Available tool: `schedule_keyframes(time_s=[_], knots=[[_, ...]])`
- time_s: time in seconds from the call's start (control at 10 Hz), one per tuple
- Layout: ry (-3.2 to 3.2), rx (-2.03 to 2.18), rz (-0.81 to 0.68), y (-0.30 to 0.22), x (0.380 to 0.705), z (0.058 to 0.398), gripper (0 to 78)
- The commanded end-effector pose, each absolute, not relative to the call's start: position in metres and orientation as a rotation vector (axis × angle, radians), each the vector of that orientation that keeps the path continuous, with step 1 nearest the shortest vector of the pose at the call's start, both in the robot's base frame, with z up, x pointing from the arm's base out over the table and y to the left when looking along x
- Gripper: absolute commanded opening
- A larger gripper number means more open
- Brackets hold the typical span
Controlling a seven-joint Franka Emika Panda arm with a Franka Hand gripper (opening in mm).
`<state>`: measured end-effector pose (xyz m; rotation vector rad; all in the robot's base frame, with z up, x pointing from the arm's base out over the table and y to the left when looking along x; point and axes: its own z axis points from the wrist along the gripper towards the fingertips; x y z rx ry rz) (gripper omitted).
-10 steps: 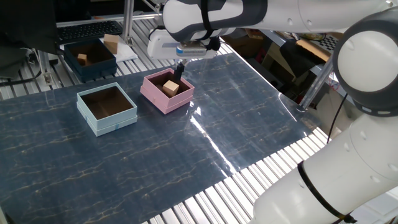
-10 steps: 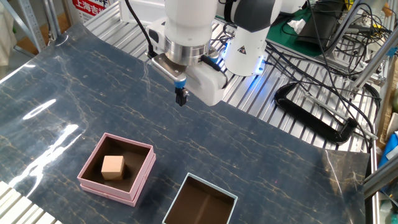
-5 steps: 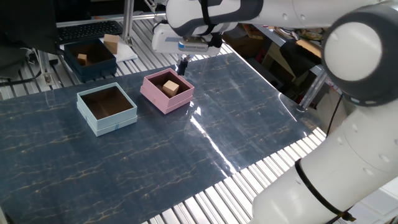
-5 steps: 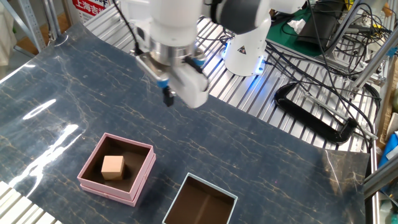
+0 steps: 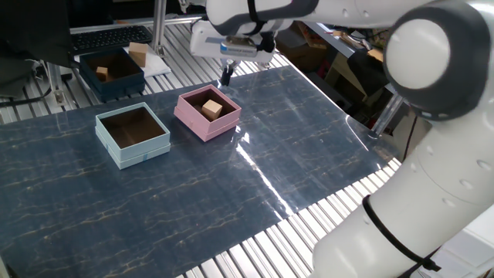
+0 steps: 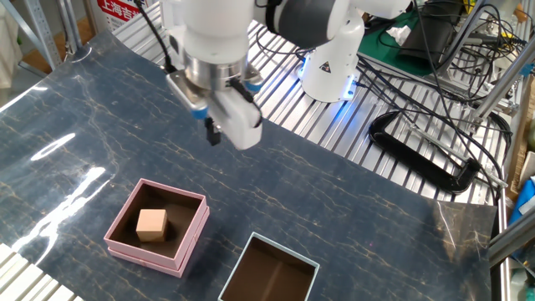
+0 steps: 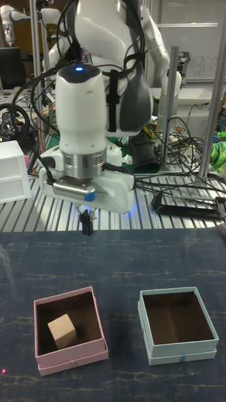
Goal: Move an object from one box to another
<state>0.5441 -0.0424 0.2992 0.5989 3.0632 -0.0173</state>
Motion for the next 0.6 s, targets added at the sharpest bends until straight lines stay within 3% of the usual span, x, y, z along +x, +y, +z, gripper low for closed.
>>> schedule_keyframes(time_s=[0.1, 0.6], knots=[[3.041, 0.684, -0.019, -0.0500, 0.5597, 0.3059, 0.0], [2.999, 0.775, -0.028, -0.0495, 0.5588, 0.3058, 0.0]])
